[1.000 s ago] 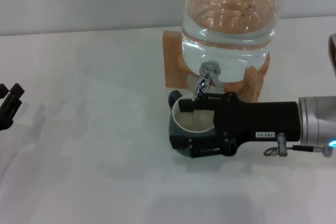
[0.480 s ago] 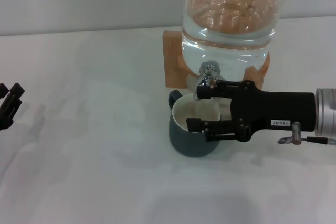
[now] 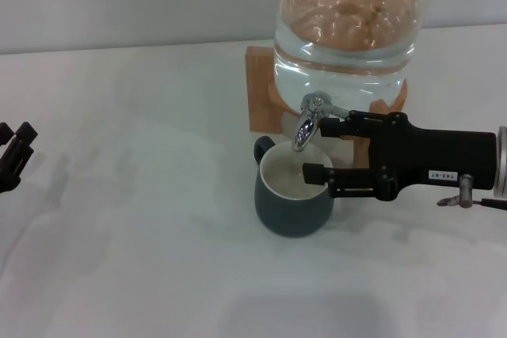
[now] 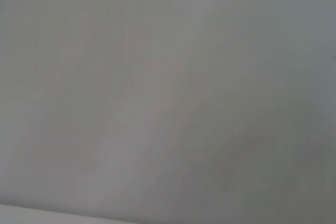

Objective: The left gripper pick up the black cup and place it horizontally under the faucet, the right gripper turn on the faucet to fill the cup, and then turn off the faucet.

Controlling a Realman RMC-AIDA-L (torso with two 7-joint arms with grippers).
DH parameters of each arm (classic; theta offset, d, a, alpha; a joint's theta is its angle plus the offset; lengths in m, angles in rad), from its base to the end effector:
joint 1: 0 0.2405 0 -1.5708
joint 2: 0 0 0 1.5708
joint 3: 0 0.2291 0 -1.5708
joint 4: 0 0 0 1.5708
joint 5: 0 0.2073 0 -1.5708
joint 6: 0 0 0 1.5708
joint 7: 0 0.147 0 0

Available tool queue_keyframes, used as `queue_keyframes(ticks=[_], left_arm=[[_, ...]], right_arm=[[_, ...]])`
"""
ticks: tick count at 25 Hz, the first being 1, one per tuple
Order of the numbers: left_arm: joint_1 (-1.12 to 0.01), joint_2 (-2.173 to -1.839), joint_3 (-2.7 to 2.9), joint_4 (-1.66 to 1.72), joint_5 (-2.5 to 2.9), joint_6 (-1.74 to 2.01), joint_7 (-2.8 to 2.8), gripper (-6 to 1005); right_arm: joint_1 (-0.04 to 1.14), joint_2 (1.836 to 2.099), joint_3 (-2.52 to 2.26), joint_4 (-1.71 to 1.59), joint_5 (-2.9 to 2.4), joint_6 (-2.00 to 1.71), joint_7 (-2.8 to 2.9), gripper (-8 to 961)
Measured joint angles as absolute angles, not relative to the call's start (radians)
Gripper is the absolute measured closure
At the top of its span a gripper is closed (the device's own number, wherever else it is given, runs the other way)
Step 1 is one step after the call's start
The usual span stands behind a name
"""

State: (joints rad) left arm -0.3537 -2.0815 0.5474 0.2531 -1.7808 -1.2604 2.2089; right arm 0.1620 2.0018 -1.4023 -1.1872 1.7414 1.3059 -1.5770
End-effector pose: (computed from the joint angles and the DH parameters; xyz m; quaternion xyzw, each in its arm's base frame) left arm -0.3275 0.2962 0.0187 -0.7415 -0.3489 -0.3682 0.4392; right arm 0.1860 0.2908 0.0266 -0.9305 0.1600 0.2893 0.1575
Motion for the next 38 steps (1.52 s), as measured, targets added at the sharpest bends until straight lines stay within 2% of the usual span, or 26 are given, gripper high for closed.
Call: queue_keyframes(ticks=[9,18,31,38], left_arm=[[-0.355,-2.08,0.545,0.257,-1.781,-1.259,2.209,583],[-0.34,-2.077,0.542,0.281,-1.817,-1.258,2.209,582],[-0.318,-2.074,0.529,0.322,-1.901,-1.247,2.22,580],[-0.315,-2.074,0.529,0.322,-1.937,-1.247,2.244,579]], right_arm=[[0.166,2.002,-1.37,-1.181,1.741,1.368,-1.588,127],[0.107,2.005,-1.032,-1.139,1.751,1.591,-1.643,128],[0.114,2.005,-0.395,-0.575,1.772,1.626,-2.082,128],[0.11,2.005,-0.297,-0.407,1.778,1.624,-2.257,128]])
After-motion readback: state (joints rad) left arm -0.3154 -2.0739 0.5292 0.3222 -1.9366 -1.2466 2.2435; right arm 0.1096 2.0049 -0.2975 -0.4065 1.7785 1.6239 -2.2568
